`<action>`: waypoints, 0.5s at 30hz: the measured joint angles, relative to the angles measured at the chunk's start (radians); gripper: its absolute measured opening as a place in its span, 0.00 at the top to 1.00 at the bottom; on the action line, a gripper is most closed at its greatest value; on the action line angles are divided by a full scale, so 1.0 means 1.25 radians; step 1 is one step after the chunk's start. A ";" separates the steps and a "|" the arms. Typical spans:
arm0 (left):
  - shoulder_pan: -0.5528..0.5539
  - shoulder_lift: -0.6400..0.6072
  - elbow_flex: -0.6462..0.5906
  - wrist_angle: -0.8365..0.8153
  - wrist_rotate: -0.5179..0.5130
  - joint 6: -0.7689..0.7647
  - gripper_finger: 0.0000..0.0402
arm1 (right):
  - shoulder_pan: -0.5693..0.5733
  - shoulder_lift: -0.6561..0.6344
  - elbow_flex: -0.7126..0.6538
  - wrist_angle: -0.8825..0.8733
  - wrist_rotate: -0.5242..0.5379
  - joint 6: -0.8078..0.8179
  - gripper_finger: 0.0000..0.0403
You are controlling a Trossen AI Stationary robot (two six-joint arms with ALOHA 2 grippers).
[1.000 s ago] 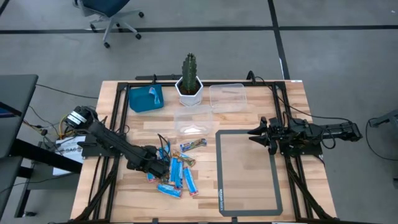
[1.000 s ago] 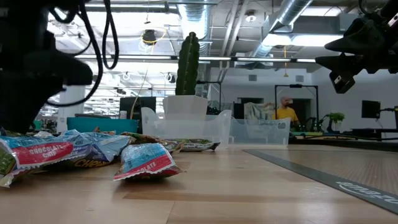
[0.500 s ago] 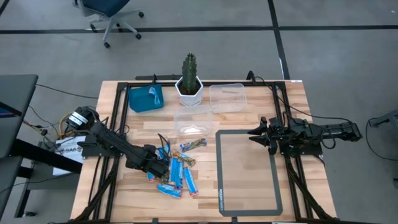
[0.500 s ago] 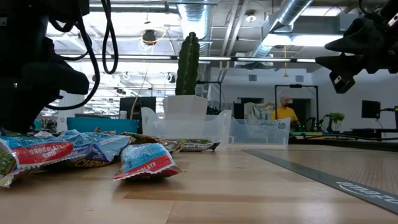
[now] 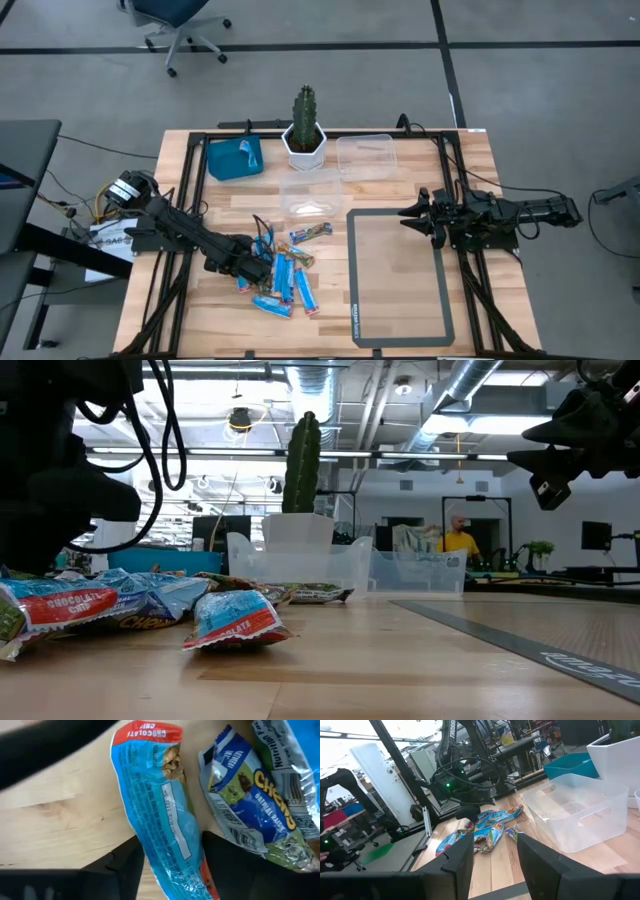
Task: Pick and place Granola Bars by type
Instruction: Put the red granola bar into the blue bin
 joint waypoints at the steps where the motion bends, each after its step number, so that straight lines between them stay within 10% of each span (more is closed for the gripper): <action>1: 0.000 0.000 0.000 0.000 0.000 0.000 0.57 | 0.000 0.000 0.000 0.000 0.000 0.000 0.64; 15: 0.000 -0.006 -0.001 0.007 -0.014 0.009 0.82 | 0.000 0.000 0.000 0.000 0.000 0.000 0.64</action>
